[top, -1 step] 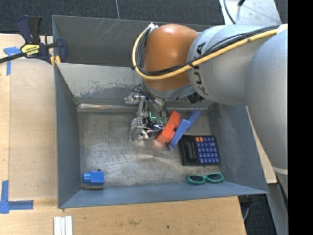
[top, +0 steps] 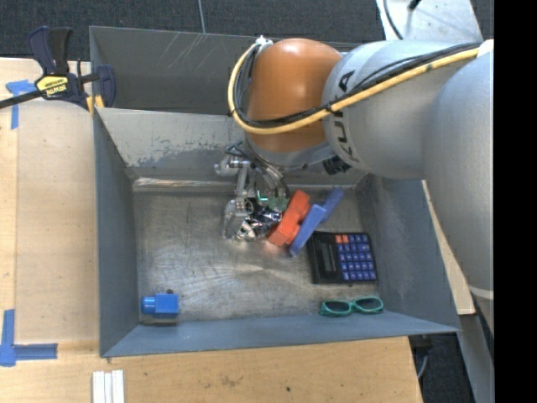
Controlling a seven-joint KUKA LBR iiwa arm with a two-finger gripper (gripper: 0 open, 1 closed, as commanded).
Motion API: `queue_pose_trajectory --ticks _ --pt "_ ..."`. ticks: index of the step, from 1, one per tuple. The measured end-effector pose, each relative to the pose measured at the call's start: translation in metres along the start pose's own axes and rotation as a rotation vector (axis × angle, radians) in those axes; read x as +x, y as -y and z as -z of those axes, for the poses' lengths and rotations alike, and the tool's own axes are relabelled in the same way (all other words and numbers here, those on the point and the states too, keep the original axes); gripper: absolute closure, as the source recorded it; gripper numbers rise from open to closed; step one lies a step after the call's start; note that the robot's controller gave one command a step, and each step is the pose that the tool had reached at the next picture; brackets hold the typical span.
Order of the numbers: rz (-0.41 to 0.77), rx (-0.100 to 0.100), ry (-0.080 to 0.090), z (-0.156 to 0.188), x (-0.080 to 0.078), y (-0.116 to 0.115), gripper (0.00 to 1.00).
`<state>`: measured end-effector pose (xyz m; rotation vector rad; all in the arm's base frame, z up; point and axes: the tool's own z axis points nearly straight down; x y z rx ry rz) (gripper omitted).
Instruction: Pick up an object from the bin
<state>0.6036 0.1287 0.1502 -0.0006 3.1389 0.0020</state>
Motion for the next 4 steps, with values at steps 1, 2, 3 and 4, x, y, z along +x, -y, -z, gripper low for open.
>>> queue_pose_trajectory --ticks 1,2,3,4 --pt "-0.028 -0.002 0.004 -0.035 -0.015 0.040 0.00" --pt "-0.007 -0.001 0.014 -0.072 0.000 0.069 0.00" --pt "0.101 -0.002 0.012 -0.066 0.016 0.095 0.00" --pt "0.071 0.000 0.002 -0.068 0.002 0.106 0.00"
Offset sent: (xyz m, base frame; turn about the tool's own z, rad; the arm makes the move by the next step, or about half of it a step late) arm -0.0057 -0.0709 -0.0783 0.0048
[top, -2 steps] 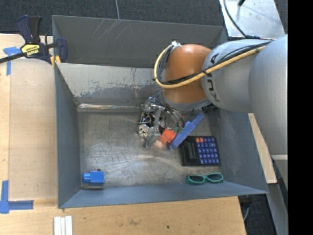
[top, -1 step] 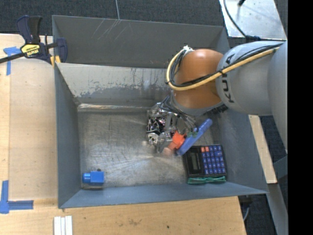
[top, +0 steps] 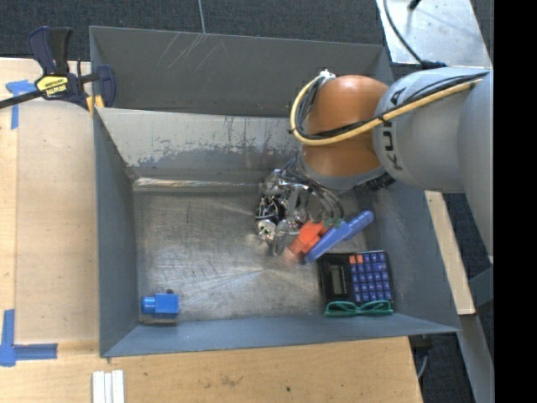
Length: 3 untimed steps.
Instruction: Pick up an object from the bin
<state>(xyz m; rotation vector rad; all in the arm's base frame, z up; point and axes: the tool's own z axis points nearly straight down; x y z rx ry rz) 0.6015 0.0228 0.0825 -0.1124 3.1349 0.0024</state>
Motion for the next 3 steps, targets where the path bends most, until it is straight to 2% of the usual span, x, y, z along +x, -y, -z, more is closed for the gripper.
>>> queue_pose_trajectory --ticks 1,2,3 --pt "0.034 -0.003 0.013 -0.003 0.006 0.052 0.00" --pt "0.037 0.000 0.011 -0.005 0.013 0.100 0.00" --pt "0.036 0.000 0.008 -0.005 0.012 0.104 0.00"
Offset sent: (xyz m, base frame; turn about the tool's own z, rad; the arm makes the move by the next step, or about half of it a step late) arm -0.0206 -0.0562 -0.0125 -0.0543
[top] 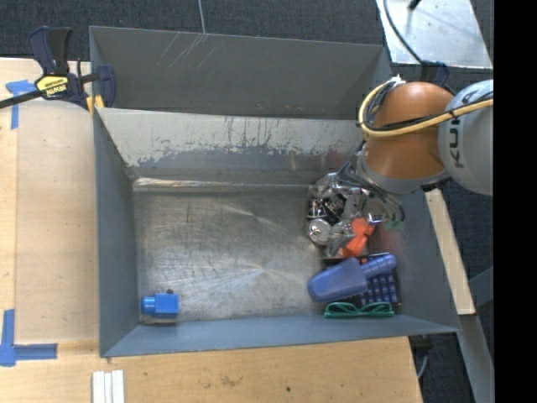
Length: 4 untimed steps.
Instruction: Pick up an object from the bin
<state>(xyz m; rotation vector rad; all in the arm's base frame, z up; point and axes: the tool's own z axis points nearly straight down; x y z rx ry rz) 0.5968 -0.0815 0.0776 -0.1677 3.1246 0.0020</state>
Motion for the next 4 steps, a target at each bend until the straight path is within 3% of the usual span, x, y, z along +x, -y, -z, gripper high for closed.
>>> queue_pose_trajectory --ticks 1,2,3,4 --pt "-0.016 0.000 -0.002 0.000 -0.003 0.004 0.00" --pt "0.008 0.001 -0.007 0.014 0.003 0.001 0.00" --pt "0.080 0.001 -0.006 0.017 0.004 0.001 0.00" --pt "-0.081 0.007 -0.007 0.002 -0.022 -0.018 1.00"
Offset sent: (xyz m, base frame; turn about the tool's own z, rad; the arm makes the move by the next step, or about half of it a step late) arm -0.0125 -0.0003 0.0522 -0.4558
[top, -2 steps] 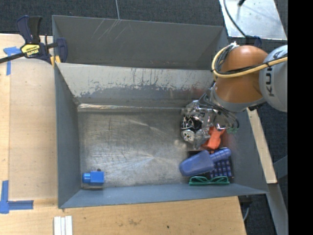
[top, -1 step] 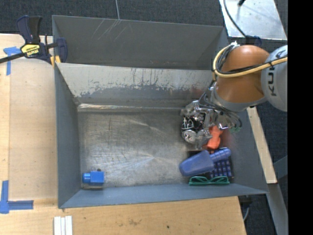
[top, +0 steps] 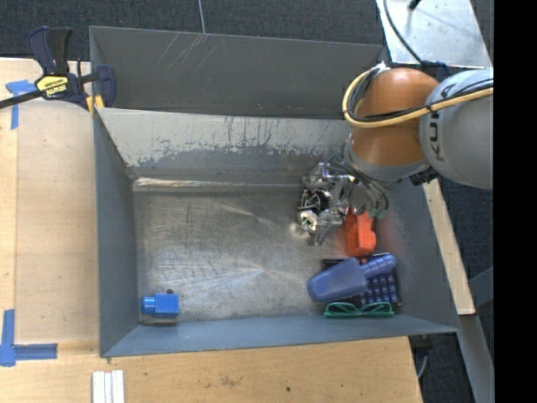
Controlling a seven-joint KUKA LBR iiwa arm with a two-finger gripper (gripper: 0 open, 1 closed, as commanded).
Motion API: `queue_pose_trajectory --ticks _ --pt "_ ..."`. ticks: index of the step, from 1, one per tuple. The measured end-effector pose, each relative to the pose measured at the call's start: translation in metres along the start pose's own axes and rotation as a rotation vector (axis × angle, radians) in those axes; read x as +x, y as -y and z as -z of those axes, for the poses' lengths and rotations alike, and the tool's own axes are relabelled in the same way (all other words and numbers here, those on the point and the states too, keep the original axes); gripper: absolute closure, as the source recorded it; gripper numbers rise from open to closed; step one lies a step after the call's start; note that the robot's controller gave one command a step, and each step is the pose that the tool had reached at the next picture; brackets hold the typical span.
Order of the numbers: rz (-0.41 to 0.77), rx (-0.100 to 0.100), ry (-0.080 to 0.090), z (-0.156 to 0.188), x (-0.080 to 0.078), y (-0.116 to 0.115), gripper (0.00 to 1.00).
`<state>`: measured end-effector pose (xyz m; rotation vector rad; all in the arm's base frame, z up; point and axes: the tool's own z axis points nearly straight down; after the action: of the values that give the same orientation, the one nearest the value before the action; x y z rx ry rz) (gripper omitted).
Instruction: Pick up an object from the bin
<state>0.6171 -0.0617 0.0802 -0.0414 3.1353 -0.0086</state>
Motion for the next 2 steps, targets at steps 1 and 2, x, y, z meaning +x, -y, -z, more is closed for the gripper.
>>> queue_pose_trajectory --ticks 1,2 --pt "-0.001 -0.001 0.000 0.000 0.000 0.000 1.00" --pt "0.001 -0.006 -0.007 0.037 0.013 0.006 1.00"
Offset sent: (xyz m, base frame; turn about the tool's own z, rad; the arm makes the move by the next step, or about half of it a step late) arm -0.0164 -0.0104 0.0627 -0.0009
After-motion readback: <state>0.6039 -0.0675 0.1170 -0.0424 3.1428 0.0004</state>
